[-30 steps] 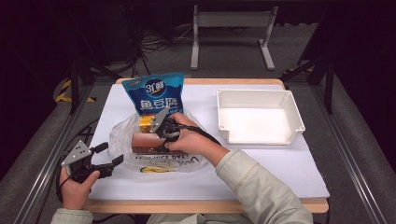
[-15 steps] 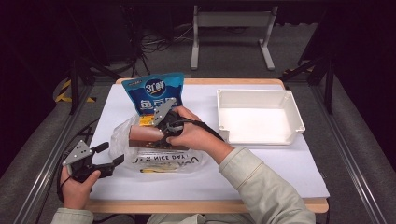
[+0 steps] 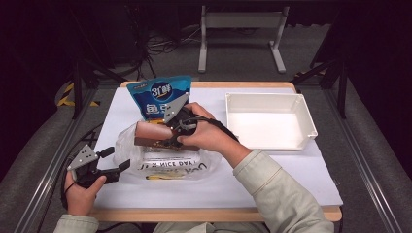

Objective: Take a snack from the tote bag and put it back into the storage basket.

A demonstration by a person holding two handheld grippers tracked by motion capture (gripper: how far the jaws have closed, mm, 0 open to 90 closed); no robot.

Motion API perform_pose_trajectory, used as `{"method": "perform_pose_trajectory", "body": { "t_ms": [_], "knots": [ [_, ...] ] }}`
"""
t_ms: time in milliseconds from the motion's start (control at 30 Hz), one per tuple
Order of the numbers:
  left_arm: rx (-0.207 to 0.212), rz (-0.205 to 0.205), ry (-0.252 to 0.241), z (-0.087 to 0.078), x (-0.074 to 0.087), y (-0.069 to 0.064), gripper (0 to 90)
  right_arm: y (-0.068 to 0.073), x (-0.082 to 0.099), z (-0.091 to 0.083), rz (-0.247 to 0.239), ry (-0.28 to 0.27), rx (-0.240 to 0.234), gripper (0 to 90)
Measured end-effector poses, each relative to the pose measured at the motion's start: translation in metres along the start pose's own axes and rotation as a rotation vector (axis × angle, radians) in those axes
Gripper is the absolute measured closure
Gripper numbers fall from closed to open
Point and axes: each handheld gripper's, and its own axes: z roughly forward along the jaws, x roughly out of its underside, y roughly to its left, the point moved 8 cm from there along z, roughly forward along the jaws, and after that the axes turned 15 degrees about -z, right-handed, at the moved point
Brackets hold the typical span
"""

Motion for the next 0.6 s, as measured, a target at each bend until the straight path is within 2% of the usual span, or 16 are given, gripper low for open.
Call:
{"method": "perform_pose_trajectory", "body": {
  "t_ms": [333, 600],
  "knots": [
    [-0.012, -0.015, -0.002, 0.007, -0.005, 0.003, 17.1, -0.002, 0.0, -0.032, -0.005, -0.019, 0.035, 42.7],
    [-0.011, -0.019, -0.007, 0.013, -0.01, 0.004, 15.1, -0.004, 0.01, -0.062, 0.002, -0.011, 0.07, 42.7]
  ]
}}
